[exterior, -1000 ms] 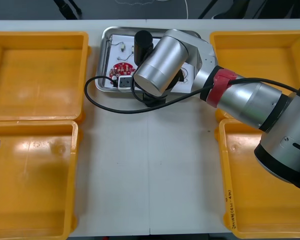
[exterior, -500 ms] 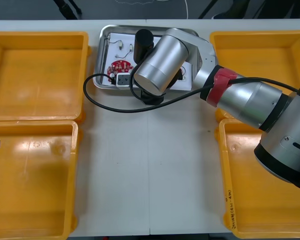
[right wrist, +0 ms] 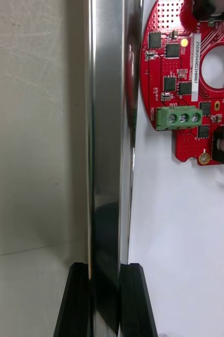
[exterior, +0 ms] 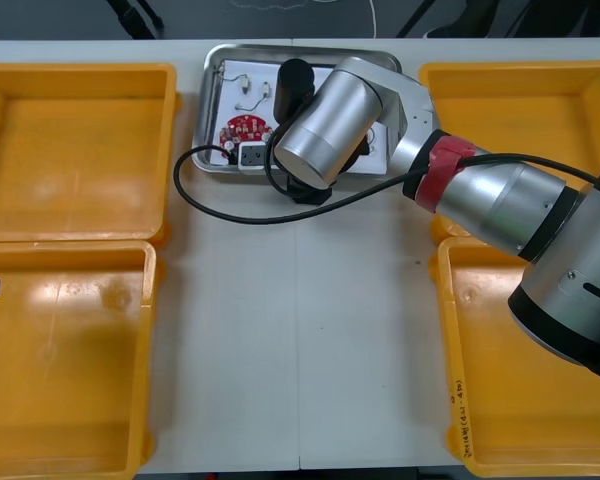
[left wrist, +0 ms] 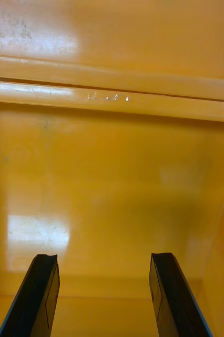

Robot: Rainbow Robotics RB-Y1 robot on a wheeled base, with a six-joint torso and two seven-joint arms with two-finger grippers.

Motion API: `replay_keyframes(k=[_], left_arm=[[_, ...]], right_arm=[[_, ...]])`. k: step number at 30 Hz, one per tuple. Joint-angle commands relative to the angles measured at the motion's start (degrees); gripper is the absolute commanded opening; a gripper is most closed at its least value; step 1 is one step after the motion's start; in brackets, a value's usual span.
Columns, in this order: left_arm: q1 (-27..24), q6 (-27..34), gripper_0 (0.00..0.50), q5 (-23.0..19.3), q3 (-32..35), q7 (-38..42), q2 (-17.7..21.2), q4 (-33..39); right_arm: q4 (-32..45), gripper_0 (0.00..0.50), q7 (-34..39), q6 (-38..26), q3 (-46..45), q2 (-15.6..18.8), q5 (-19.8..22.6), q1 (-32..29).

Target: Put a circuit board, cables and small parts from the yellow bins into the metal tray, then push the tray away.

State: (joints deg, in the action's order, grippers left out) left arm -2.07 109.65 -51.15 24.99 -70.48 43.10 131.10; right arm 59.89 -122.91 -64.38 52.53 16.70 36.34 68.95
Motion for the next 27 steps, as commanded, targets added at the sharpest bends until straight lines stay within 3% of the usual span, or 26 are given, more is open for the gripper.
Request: replay_keyframes(k=[1,8,9,10,13,16,18,27], left_arm=[[1.2,0.4,0.5,-0.4,1.7,-5.5,2.6,1.8],[1.2,0.4,0.5,-0.4,1.7,-5.5,2.6,1.8],[1.2,0.4,0.5,-0.4,1.7,-5.5,2.6,1.8],[1.2,0.4,0.5,-0.4,1.7,-5.5,2.6,1.8],[1.2,0.4,0.5,-0.4,1.7,-5.5,2.6,1.8],[1.2,0.4,0.5,-0.4,1.7,-5.5,2.6,1.8],[1.2,0.4,0.5,-0.4,1.7,-5.5,2.6,1.8],[1.2,0.4,0.5,-0.4,1.7,-5.5,2.6,1.8]], right_arm=[[0.2,0.0,-1.6,0.7,-1.9,-0.7,-0.2,3.3],[0.3,0.009,-2.4,1.1,-1.9,-0.7,-0.4,3.6],[0.4,0.097,-2.5,1.2,-1.9,-0.7,-0.8,3.6],[0.4,0.132,-2.7,1.2,-1.8,-0.7,-0.8,3.6],[0.4,0.361,-3.4,1.3,-1.9,-0.7,-0.8,3.7],[0.5,0.481,-3.9,1.3,-1.8,-0.7,-0.7,3.7],[0.8,0.5,-4.3,0.9,-1.9,-0.7,-0.7,3.7],[4.6,0.5,-5.3,-5.0,-4.1,0.0,1.5,4.8]])
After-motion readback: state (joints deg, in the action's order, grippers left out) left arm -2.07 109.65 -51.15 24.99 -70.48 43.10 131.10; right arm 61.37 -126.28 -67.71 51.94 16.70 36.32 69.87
